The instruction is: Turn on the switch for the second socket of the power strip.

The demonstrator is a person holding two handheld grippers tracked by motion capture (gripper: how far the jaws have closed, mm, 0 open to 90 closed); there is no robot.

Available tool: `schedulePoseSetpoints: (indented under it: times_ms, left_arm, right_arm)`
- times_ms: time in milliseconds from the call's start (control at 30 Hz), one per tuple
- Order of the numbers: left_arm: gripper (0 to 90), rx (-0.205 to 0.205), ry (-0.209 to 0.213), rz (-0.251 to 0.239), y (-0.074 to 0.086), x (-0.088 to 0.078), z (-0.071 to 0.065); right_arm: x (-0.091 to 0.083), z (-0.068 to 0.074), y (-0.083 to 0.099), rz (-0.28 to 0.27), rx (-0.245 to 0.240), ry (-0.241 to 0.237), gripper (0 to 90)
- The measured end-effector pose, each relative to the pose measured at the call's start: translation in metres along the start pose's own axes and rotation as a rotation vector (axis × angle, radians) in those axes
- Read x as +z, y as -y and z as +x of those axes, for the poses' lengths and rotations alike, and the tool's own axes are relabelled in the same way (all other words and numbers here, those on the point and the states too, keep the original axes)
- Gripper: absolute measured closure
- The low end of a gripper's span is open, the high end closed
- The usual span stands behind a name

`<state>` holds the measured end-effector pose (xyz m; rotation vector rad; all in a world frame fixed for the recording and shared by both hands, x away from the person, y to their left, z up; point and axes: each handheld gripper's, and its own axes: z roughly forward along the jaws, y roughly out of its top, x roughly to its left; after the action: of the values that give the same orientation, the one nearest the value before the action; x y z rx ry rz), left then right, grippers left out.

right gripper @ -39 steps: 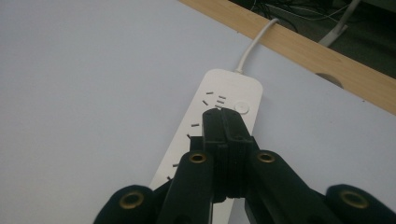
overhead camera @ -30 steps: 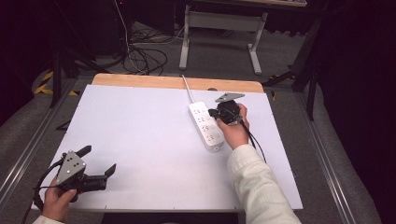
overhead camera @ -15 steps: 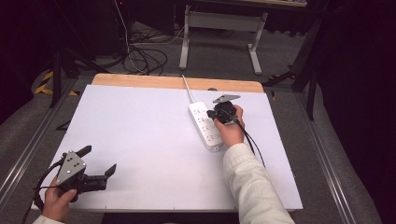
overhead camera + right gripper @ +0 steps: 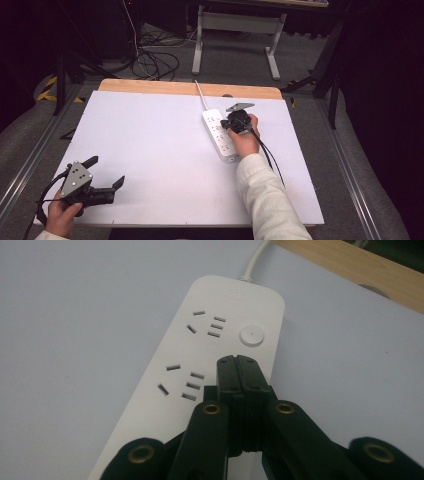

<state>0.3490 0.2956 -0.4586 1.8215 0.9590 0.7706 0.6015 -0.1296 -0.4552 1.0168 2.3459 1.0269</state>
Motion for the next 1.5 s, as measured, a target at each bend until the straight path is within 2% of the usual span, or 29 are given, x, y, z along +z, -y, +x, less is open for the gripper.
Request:
schedulePoseSetpoints:
  times_ms: [367,700,1000,1500]
  left_arm:
    - [0.4,0.001,-0.001,0.000,0.0000,0.0002,-0.0007]
    - [0.4,0.008,0.001,0.006,0.0000,0.0005,-0.0012]
    - [0.4,0.003,0.005,0.009,0.0002,0.0010,-0.0018]
    - [0.4,0.009,0.003,0.011,0.0003,0.0015,-0.0019]
  right_arm:
    - [0.0002,0.0000,0.0003,0.006,0.012,-0.001,90.0]
    - [0.0013,0.0025,0.0000,0.016,-0.005,0.013,90.0]
    - [0.0021,0.0029,0.0004,0.021,0.011,0.018,90.0]
    - [0.0030,0.0079,0.0003,0.027,0.008,0.054,90.0]
